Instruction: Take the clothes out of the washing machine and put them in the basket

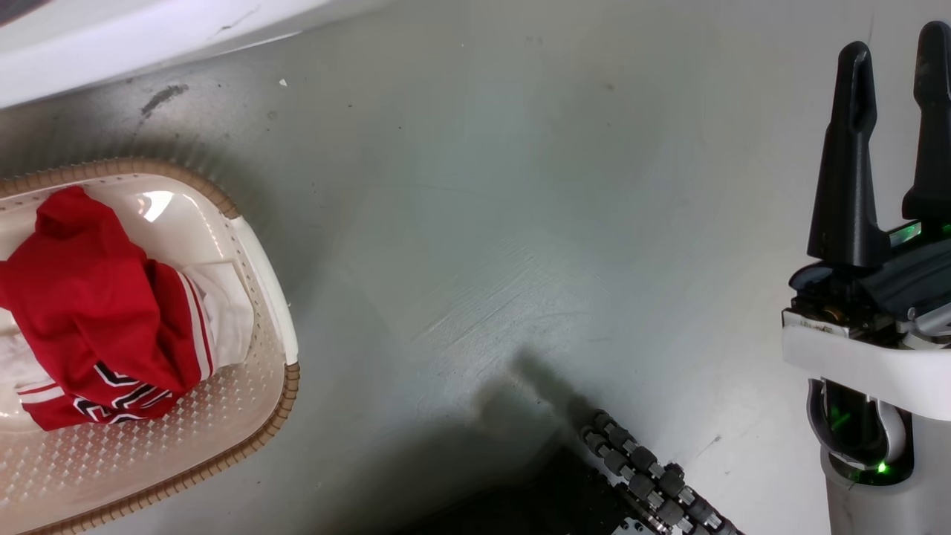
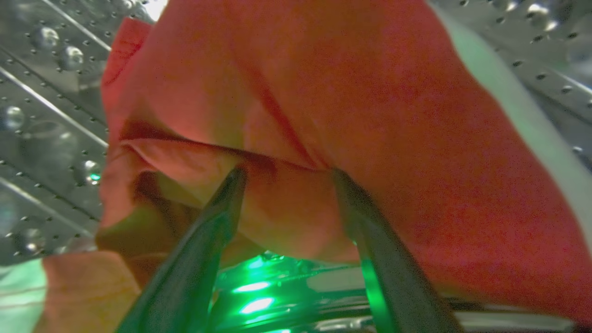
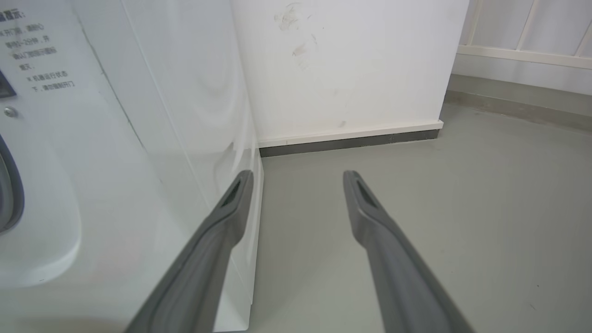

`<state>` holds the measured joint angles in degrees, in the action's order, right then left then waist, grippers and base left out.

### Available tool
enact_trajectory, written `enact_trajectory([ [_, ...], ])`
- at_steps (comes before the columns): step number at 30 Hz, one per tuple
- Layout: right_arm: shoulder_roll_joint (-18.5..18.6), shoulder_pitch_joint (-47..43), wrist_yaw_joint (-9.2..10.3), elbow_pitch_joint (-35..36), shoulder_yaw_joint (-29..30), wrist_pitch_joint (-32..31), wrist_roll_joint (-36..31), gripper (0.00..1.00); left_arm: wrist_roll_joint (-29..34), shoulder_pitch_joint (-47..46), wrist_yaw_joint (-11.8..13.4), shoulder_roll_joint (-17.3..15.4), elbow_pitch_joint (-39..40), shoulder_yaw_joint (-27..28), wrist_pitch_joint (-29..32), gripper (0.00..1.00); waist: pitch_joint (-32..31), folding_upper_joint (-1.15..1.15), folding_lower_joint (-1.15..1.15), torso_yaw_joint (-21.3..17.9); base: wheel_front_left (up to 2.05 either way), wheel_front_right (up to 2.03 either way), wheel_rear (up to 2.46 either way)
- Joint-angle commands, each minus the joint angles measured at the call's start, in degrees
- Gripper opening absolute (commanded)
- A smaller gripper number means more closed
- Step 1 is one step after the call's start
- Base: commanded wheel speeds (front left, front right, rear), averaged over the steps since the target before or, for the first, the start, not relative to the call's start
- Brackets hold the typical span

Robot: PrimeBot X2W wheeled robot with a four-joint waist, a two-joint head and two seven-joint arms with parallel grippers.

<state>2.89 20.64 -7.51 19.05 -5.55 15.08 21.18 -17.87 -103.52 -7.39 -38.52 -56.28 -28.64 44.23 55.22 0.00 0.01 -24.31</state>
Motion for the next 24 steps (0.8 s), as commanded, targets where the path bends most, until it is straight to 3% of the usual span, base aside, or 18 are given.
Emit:
enact_trajectory([
  [1, 0.0, 0.9, 0.04, 0.3, 0.1, 0.1, 0.2, 1.0, 0.0, -0.6, 0.0, 0.1, -0.4, -0.2, -0.1, 1.0, 0.4, 0.0, -0.01, 0.0, 0.0, 0.0, 0.0],
  [12, 0.0, 1.4, 0.04, 0.2, 0.3, 0.1, 0.4, 1.0, 0.4, -1.8, 0.0, 1.1, -2.8, -2.0, -1.1, 1.0, 1.2, 0.0, -0.01, 0.3, 0.0, 0.0, 0.0],
  [13, 0.0, 1.3, 0.04, 0.2, 0.3, 0.1, 0.3, 1.0, 0.3, -1.9, 0.0, 1.2, -3.0, -2.2, -1.3, 0.84, 1.2, 0.0, -0.01, 0.3, 0.0, 0.0, 0.0],
  [14, 0.0, 1.2, 0.04, 0.1, 0.3, 0.1, 0.3, 1.0, 0.5, -2.1, 0.0, 1.1, -3.0, -2.8, -2.3, 0.0, 1.2, 0.0, -0.01, 0.3, 0.0, 0.0, 0.0],
  [19, 0.0, 1.9, 0.04, -0.2, -0.1, 0.1, 0.3, 1.0, -0.7, -2.0, 0.0, 0.7, -3.6, -3.7, -6.1, 0.0, 0.4, 0.0, -0.01, 0.2, 0.0, 0.0, 0.0],
  [24, 0.0, 1.7, 0.04, -0.7, 0.3, 0.1, -0.6, 1.0, -3.0, 0.9, 0.1, 1.2, -4.5, -2.7, -13.7, 0.0, -2.4, 0.0, -0.01, 1.4, 0.0, 0.0, 0.0],
])
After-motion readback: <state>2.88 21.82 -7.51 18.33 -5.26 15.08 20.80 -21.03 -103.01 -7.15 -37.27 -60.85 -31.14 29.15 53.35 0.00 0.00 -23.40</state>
